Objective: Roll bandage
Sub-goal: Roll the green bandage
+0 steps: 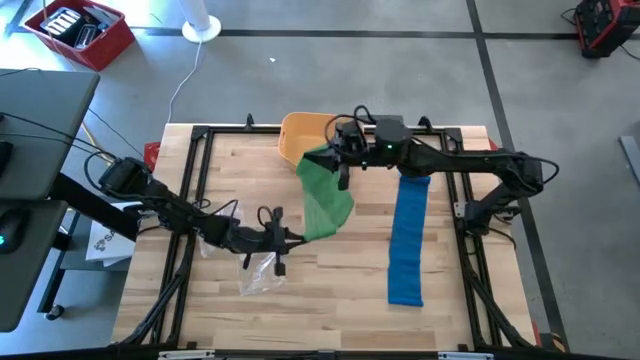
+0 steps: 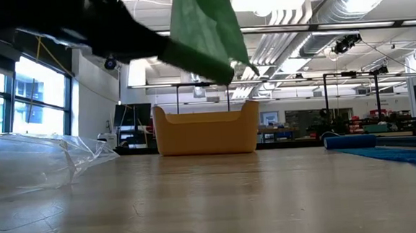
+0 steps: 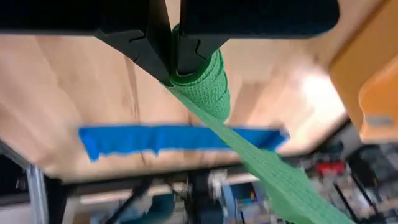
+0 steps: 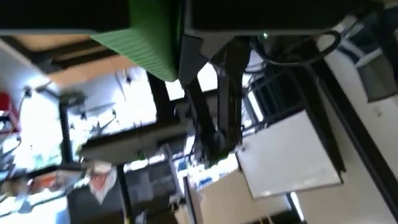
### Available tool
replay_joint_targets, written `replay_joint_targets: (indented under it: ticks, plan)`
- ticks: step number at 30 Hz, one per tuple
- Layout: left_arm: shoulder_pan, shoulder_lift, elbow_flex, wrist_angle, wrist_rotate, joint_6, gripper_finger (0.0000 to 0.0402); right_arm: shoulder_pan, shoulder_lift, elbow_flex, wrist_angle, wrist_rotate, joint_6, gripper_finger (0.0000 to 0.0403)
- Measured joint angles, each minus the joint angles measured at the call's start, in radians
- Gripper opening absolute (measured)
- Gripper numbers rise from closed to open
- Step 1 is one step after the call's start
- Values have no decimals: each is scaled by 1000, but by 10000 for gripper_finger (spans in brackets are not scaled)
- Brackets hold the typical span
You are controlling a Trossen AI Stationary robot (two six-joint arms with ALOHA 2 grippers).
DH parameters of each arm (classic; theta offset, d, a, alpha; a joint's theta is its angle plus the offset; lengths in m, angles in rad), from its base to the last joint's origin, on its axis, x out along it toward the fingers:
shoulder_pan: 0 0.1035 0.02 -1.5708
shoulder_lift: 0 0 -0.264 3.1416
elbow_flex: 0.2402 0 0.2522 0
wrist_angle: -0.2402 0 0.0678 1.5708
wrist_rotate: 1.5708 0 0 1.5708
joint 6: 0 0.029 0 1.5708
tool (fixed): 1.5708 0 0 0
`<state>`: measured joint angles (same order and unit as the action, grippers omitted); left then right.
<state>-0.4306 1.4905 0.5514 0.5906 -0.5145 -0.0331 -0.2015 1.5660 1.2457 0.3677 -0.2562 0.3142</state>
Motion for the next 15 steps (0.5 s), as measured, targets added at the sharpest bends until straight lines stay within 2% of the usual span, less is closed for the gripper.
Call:
replay_joint_targets:
  ticks: [2,5,7,11,15]
  plan:
    - [-20,0,0,2,14,-12,0,2,12,0,-33,-36,0,66]
    - [-62,0,0,-9,100,-30,0,17,44,3,-90,-135,26,121]
    - [-89,1,0,-31,133,-63,0,37,75,3,-127,-146,23,158]
    - [-124,1,0,-56,133,-121,0,71,166,3,-128,-67,31,208]
    - [-143,1,0,-52,113,-148,0,71,254,3,-152,35,80,219]
